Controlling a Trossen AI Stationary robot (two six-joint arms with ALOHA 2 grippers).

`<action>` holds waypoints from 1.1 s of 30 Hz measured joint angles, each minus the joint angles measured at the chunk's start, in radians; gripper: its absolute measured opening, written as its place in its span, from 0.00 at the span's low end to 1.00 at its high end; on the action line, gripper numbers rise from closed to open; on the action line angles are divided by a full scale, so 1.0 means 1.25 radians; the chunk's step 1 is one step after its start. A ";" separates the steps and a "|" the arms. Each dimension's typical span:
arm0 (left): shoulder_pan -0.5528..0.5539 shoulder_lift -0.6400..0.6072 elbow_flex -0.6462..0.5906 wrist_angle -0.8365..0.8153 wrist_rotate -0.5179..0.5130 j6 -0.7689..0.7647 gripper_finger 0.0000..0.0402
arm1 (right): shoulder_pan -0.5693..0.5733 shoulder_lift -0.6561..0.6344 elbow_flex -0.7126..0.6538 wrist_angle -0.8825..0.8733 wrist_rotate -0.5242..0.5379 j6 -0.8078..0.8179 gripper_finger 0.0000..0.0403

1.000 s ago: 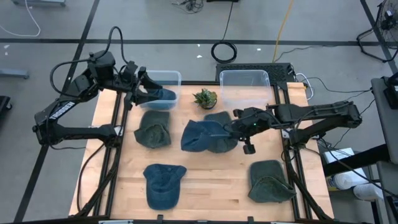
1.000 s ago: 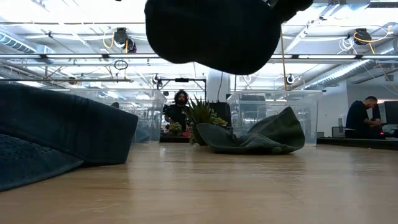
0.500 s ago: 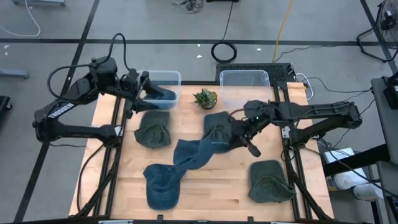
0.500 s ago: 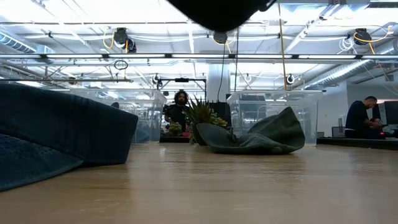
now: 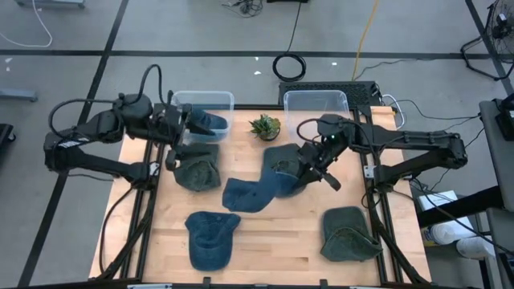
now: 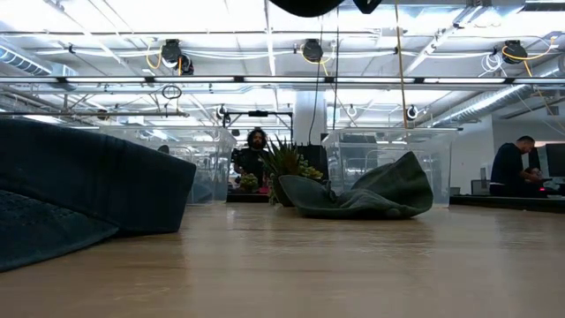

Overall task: Pick & Place hat
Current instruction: Put the top blue cap into the left transparent bin

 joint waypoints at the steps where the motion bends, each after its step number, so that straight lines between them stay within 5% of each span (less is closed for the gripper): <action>1: -0.020 0.000 0.000 0.000 -0.022 0.000 0.71 | -0.002 0.000 0.000 0.005 -0.004 0.003 0.00; 17: -0.287 0.032 0.013 0.083 -0.312 0.038 0.71 | -0.052 0.034 0.000 0.173 -0.180 0.217 0.00; 25: -0.368 0.123 0.107 0.040 -0.421 0.176 0.71 | -0.058 0.066 0.000 0.350 -0.290 0.372 0.00; 33: -0.395 0.157 0.164 0.037 -0.499 0.288 0.71 | -0.058 0.069 0.000 0.352 -0.290 0.392 0.00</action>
